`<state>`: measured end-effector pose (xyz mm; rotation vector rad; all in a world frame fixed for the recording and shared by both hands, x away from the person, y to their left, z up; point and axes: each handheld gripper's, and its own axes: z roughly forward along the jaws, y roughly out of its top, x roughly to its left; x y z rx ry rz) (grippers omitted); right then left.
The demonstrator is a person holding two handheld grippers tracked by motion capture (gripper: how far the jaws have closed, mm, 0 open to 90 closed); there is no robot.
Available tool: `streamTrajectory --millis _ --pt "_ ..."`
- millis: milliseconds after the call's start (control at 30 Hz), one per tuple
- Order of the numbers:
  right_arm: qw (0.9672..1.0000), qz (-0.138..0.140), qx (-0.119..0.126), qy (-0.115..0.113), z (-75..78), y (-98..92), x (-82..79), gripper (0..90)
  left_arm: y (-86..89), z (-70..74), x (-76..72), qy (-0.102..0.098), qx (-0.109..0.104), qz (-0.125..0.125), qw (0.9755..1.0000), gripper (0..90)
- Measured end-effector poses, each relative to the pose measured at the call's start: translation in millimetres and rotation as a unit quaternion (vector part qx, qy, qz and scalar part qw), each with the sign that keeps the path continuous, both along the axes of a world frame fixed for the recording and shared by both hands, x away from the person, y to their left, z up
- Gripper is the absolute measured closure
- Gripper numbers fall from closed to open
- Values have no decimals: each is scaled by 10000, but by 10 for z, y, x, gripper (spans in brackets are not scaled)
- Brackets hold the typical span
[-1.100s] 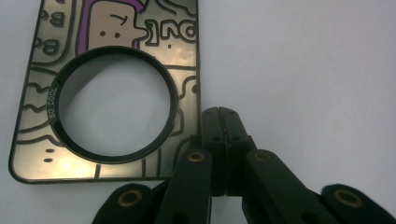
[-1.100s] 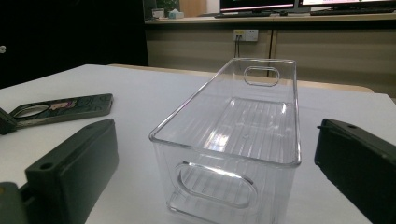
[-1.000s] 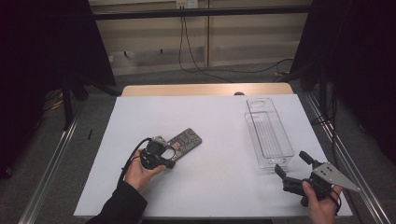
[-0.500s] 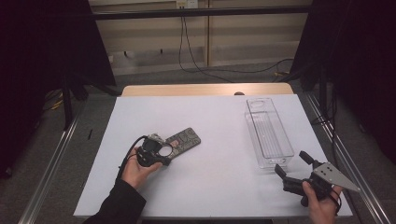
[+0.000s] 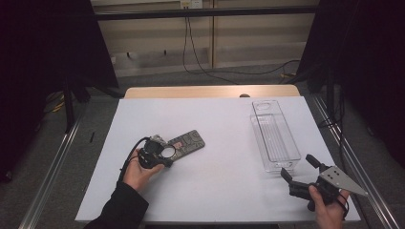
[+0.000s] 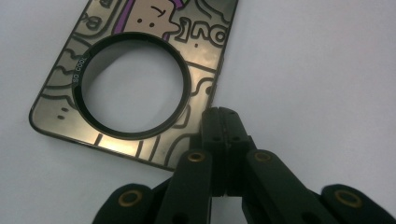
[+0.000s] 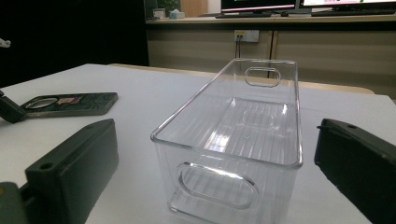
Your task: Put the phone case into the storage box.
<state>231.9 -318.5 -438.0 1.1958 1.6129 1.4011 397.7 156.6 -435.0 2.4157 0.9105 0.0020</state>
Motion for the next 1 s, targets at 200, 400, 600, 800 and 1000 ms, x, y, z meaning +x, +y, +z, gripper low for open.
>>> streamTrajectory --millis 200,400,600,800,1000 --pt "10000 1 -20 -7 0 -2 2 0 -8 5 12 -75 77 9 9999 900" --pt "10000 11 -26 -2 1 0 2 0 17 8 34 -165 138 36 9998 900" --pt "10000 -6 -21 -7 1 -2 2 0 52 6 63 -187 144 81 9997 900" --pt "10000 -4 -17 -21 5 5 -1 0 107 4 98 -200 149 149 9996 900" --pt "10000 6 -43 -11 5 9 1 0 148 1 121 -269 182 245 9992 900"
